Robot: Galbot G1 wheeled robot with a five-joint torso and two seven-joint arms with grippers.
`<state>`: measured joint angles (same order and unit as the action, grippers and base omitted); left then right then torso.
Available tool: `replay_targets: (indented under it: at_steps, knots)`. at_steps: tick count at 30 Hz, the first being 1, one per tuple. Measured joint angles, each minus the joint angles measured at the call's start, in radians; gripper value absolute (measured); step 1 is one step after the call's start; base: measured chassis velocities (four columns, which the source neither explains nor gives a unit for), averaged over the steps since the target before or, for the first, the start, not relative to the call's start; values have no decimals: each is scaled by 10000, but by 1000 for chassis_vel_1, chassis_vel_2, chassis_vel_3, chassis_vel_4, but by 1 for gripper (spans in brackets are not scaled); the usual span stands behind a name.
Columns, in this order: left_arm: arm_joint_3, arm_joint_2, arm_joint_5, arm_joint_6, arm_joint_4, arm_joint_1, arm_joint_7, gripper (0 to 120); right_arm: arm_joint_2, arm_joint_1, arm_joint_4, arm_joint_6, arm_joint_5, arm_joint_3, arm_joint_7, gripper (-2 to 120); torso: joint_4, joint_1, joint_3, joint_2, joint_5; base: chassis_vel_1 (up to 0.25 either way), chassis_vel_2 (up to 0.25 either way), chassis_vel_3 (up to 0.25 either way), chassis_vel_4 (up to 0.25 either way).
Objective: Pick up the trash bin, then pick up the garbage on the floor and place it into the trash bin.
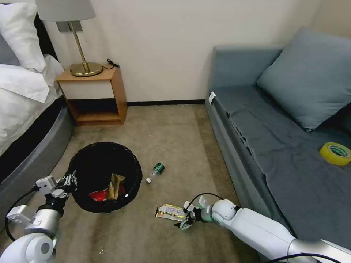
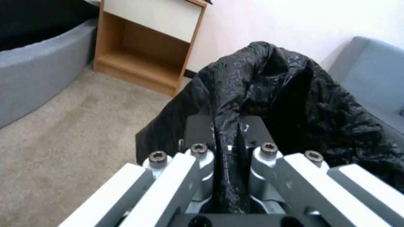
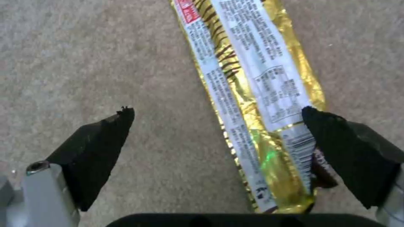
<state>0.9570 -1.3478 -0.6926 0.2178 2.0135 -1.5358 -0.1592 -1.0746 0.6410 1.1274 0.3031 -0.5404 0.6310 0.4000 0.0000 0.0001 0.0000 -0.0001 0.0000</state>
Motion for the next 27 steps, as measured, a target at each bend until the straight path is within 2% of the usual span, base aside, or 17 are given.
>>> replay_targets:
  at_steps: [13,21,27]
  knots:
    - [27,-5,20,-68,-60,1,-63,6,-98,114,-19,-194,134,-450,-265,100,0,-1,0,0,1,0,0,0,0]
    - [6,-42,42,-100,-92,21,-101,6,-555,10,-826,-407,377,-511,-145,100,2,-1,0,0,3,0,0,0,0]
    - [66,9,40,-114,-136,30,-145,6,-561,119,-1006,-547,455,-472,11,100,0,-1,0,0,1,0,0,0,0]
